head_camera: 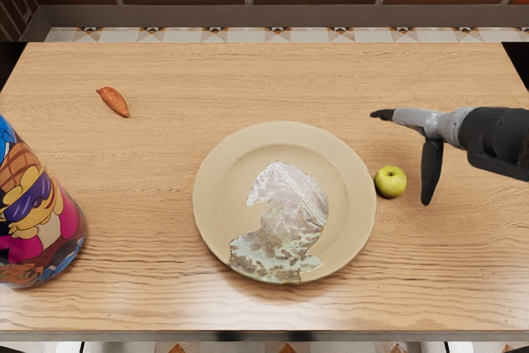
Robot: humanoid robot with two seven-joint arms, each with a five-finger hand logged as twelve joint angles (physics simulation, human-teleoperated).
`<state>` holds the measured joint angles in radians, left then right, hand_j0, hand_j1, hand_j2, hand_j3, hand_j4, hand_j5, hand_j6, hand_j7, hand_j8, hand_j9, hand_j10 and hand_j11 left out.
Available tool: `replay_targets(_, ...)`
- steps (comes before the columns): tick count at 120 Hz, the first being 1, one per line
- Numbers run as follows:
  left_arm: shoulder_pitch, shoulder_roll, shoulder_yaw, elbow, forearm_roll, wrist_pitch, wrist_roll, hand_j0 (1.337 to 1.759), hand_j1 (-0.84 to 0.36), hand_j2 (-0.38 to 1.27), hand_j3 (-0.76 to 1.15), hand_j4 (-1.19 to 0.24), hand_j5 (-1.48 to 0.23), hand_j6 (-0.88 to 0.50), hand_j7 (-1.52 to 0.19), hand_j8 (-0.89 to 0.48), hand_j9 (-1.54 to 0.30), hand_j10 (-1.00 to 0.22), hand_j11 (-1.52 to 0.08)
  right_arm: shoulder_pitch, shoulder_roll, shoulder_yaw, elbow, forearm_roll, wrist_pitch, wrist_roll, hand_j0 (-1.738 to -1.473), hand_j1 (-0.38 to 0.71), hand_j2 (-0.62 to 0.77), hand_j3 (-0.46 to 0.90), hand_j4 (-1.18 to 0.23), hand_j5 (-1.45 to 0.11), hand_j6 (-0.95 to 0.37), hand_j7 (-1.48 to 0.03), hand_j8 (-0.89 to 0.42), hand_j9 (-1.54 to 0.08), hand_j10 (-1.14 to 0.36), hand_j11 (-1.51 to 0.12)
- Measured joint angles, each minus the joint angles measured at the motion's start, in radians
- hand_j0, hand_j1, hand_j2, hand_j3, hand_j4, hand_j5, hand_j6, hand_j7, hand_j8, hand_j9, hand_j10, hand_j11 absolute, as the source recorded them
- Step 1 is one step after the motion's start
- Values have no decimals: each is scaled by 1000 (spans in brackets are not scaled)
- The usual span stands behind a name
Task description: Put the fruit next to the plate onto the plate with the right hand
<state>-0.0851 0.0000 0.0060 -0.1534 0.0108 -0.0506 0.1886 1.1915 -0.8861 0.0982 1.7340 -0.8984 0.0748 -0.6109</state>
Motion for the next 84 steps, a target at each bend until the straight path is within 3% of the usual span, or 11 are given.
replay_targets(37, 1, 0, 0, 0, 0, 0, 0, 1658, 339, 2, 0, -9, -11, -9, -11, -9, -11, -9, -11, -115, 41, -2, 10, -167, -155, 0, -1658, -340, 0, 0, -14, -12, -16, -11, -15, -12, -13, -12)
replay_targets(84, 1, 0, 0, 0, 0, 0, 0, 1658, 339, 2, 0, -9, -11, -9, -11, -9, -11, -9, -11, -188, 82, -2, 11, -264, -254, 0, -1658, -268, -11, 0, -74, -91, -76, -90, -75, -91, -73, -91)
